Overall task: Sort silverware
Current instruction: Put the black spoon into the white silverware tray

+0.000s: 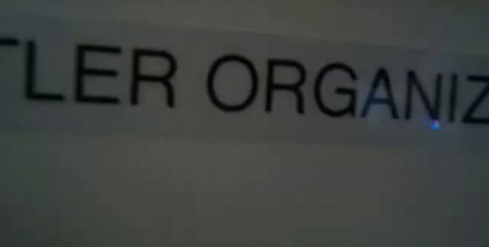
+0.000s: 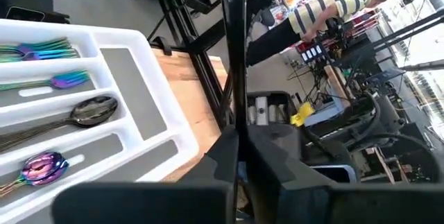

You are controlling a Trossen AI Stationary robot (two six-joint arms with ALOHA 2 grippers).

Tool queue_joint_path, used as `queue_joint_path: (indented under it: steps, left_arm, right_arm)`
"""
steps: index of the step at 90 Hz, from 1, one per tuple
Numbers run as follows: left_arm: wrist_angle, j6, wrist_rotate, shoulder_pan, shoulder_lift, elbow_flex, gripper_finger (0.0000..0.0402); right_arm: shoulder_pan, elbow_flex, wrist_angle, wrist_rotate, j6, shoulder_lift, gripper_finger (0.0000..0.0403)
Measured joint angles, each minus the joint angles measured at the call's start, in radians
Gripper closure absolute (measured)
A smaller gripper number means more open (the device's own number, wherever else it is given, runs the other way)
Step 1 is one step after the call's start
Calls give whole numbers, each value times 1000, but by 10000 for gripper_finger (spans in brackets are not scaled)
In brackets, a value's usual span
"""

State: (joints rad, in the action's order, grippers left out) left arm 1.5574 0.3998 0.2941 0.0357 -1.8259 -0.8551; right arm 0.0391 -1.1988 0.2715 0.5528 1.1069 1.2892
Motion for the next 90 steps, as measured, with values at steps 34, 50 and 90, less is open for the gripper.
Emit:
queue_joint_path:
  steps: [34, 50, 90]
  left_arm:
    - [-106, -36, 22, -2, 0, -45, 360]
    - [-99, -67, 51, -2, 0, -45, 390]
    - [-103, -65, 49, 22, 0, -45, 400]
  right_arm:
    - [-1, 0, 2, -39, -2, 0, 403]
    - [-1, 0, 2, -38, -6, 0, 403]
    - [-2, -1, 47, -248, -58, -16, 318]
